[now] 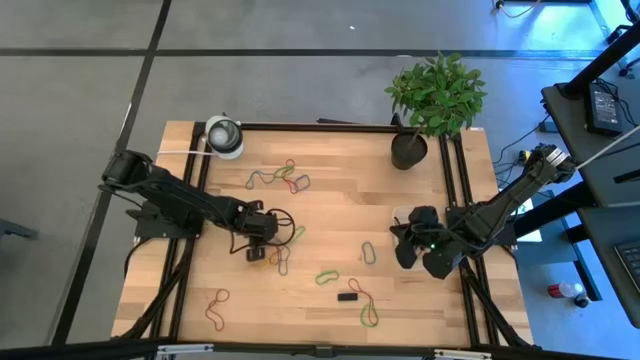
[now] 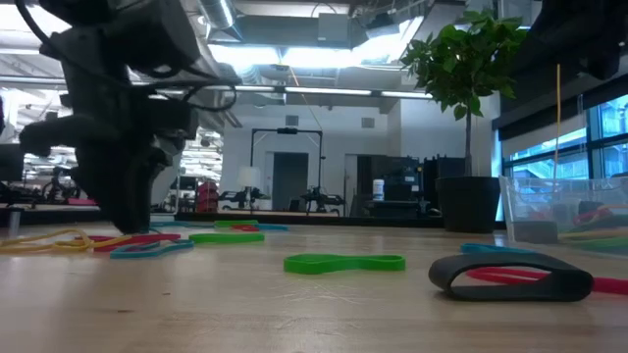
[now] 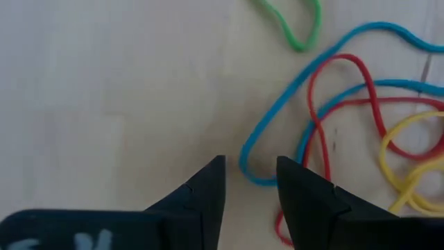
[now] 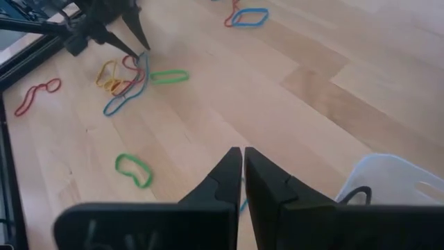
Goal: Pick and place rubber bands into bin
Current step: Put the blue rubber band into the transparent bin
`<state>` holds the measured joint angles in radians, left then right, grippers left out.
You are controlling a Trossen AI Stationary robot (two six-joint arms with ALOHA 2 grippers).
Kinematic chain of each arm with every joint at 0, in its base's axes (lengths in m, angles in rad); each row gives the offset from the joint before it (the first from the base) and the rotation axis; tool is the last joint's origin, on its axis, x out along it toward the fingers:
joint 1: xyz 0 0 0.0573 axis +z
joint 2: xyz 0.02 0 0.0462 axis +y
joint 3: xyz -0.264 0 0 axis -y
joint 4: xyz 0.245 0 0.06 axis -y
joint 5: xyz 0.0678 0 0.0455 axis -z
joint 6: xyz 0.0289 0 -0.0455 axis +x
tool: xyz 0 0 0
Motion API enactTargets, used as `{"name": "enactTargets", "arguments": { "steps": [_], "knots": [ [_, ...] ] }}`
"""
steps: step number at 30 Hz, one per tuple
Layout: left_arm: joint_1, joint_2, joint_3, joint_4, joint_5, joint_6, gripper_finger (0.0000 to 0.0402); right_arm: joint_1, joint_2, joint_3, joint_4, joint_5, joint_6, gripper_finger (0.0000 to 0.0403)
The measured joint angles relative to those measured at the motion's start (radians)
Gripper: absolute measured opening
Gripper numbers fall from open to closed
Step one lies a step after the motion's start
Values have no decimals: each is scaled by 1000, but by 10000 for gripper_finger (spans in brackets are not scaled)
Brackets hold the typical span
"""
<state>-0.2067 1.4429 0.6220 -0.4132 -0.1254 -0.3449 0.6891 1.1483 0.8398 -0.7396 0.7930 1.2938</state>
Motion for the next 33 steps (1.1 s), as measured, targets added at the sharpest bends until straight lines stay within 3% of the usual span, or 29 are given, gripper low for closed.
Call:
{"name": "enactTargets", "arguments": {
  "steps": [6,12,21,30,33],
  "knots": [
    [2,41,3,23,19,42,101,1,2,0,9,-1,-9,23],
    [3,11,-1,23,1,22,10,1,2,0,-4,-35,-62,23],
    [1,-92,74,-92,-68,30,3,-58,-3,0,-24,-70,-99,5],
    [1,-121,179,-83,-130,187,3,-245,-52,0,98,-204,-407,2],
    [5,-121,215,-84,-149,256,3,-321,-78,0,144,-298,-543,1]
  ]
}}
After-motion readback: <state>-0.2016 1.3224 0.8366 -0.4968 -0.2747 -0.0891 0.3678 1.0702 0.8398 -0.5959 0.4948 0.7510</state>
